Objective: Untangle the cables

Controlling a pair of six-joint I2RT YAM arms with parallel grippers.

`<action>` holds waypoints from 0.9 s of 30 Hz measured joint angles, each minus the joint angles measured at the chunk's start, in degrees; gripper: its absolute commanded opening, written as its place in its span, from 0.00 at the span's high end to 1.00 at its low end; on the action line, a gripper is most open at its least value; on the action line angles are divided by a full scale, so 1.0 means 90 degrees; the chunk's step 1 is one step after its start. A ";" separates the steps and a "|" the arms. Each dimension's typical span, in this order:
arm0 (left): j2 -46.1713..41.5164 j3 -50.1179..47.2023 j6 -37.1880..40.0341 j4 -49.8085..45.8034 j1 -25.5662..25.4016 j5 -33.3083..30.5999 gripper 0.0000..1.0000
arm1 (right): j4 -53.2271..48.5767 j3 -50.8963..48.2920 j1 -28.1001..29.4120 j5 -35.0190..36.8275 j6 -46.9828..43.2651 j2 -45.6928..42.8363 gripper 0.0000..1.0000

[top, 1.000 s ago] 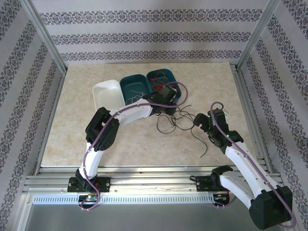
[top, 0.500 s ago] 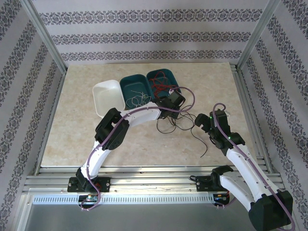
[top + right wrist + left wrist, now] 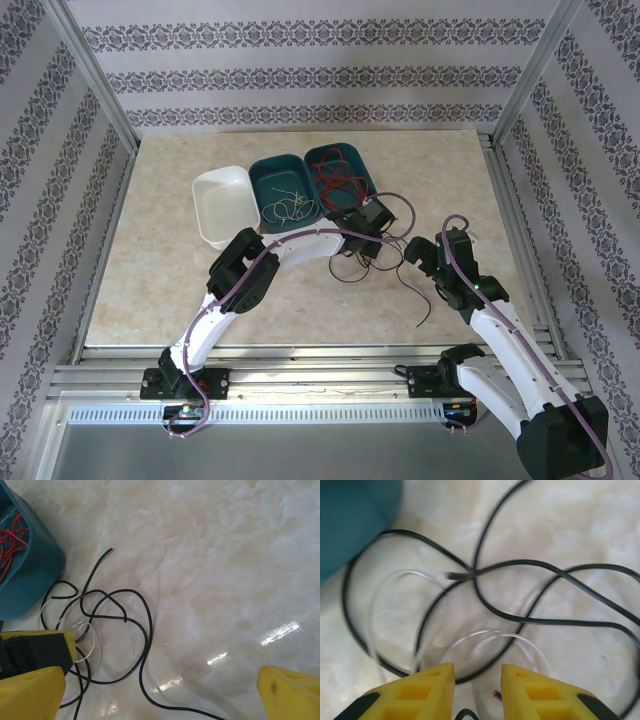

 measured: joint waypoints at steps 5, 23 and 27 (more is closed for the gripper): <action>0.0000 0.0066 -0.0002 -0.0005 -0.0194 0.0359 0.71 | 0.0005 -0.0007 -0.0010 0.0002 0.0002 0.0005 0.02; -0.0435 0.0015 -0.0187 -0.0066 -0.0095 -0.0952 0.56 | 0.0112 -0.0007 -0.0010 -0.0146 -0.0002 0.0233 0.02; -0.0435 0.0005 -0.0296 -0.0070 0.0017 -0.0993 0.60 | 0.0124 -0.0007 -0.0010 -0.0165 -0.0002 0.0236 0.02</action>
